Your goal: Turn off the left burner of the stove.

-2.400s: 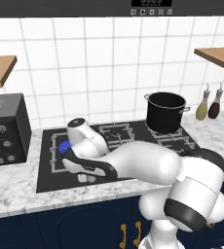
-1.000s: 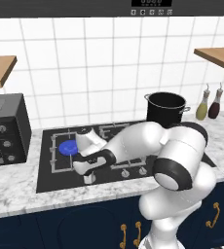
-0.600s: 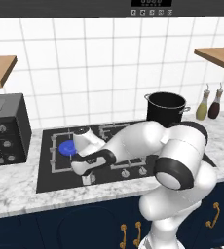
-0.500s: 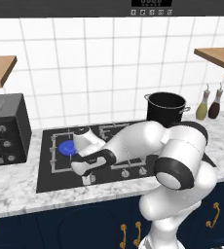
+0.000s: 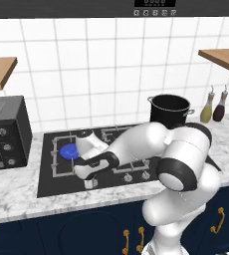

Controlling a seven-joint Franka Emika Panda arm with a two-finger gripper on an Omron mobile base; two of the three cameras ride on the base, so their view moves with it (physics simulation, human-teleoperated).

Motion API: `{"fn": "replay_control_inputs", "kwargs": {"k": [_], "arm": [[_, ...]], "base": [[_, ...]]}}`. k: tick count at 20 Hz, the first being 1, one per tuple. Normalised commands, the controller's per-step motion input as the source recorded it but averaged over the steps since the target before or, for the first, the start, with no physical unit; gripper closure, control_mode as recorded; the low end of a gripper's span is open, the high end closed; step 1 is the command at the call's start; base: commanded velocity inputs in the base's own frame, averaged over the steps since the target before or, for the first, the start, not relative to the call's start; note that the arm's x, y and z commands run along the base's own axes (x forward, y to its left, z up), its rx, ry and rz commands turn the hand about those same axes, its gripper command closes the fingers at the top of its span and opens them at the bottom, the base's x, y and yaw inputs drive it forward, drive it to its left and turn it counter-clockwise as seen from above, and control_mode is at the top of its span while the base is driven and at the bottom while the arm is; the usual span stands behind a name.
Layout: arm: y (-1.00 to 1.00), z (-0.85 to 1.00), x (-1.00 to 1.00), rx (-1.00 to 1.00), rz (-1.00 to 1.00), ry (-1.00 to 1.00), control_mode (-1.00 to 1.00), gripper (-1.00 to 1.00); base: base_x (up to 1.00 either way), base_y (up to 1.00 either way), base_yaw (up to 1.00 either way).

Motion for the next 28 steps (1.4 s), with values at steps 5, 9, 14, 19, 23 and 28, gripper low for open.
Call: {"fn": "replay_control_inputs", "kwargs": {"k": [5,9,14,19,23,28], "arm": [[0.0,-0.21,-0.35,0.0,0.0,0.0,-1.0,1.0],[0.0,-0.22,-0.61,0.0,0.0,-0.01,-1.0,1.0],[-0.08,-0.32,-0.13,0.0,-0.04,0.0,-1.0,1.0],[-0.35,-0.29,0.57,0.01,-0.26,0.01,-1.0,1.0],[-0.37,-0.45,0.14,0.02,-0.39,0.0,-1.0,1.0],[-0.49,-0.6,-0.23,0.06,-0.58,-0.01,-1.0,1.0]], "base": [[0.0,0.0,0.0],[0.0,0.0,0.0],[0.0,0.0,0.0],[0.0,0.0,0.0],[0.0,0.0,0.0],[0.0,0.0,0.0]]}}
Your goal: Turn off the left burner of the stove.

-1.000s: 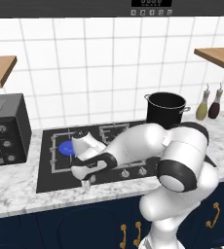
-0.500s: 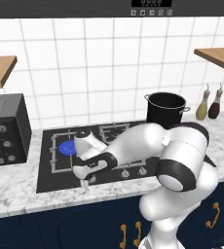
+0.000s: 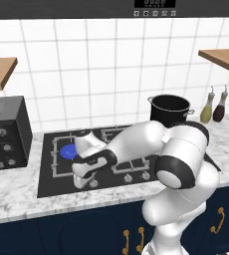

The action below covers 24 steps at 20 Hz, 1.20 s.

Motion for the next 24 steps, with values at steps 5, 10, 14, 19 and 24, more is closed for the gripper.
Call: {"fn": "replay_control_inputs", "kwargs": {"k": [5,10,14,19,24], "arm": [[-0.51,-0.68,-0.34,0.07,-0.67,-0.03,-1.0,1.0],[-0.47,-0.69,-0.3,0.05,-0.7,-0.02,-1.0,1.0],[-0.46,-0.7,-0.3,0.04,-0.71,-0.01,-1.0,1.0],[-0.44,-0.67,-0.35,0.05,-0.72,0.0,-1.0,1.0],[-0.19,-0.21,-0.24,0.03,-0.29,-0.01,-1.0,1.0]], "base": [[0.0,0.0,0.0],[0.0,0.0,0.0],[0.0,0.0,0.0],[0.0,0.0,0.0],[0.0,0.0,0.0]]}}
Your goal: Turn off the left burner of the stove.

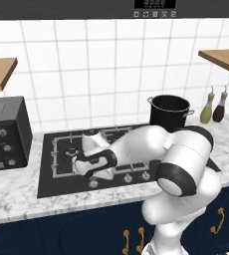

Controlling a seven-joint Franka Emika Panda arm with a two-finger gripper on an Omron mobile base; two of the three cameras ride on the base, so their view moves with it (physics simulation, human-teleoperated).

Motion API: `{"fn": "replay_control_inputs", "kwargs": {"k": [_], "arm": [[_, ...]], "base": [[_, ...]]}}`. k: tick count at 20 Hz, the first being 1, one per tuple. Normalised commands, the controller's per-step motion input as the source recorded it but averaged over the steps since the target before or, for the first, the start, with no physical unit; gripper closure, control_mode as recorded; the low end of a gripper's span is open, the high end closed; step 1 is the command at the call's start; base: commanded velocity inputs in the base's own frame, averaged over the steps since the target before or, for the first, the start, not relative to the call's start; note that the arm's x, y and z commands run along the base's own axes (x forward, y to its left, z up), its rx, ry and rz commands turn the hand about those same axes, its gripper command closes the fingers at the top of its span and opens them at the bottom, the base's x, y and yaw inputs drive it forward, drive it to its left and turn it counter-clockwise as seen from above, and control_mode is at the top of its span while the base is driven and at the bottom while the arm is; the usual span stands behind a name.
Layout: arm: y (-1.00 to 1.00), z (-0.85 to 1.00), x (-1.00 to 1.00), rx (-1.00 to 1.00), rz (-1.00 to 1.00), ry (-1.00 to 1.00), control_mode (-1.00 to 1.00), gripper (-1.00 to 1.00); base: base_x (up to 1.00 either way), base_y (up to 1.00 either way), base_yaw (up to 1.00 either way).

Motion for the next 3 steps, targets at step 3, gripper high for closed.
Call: {"fn": "replay_control_inputs", "kwargs": {"k": [3], "arm": [[0.0,0.0,0.0,0.0,0.0,0.0,-1.0,1.0]], "base": [[0.0,0.0,0.0]]}}
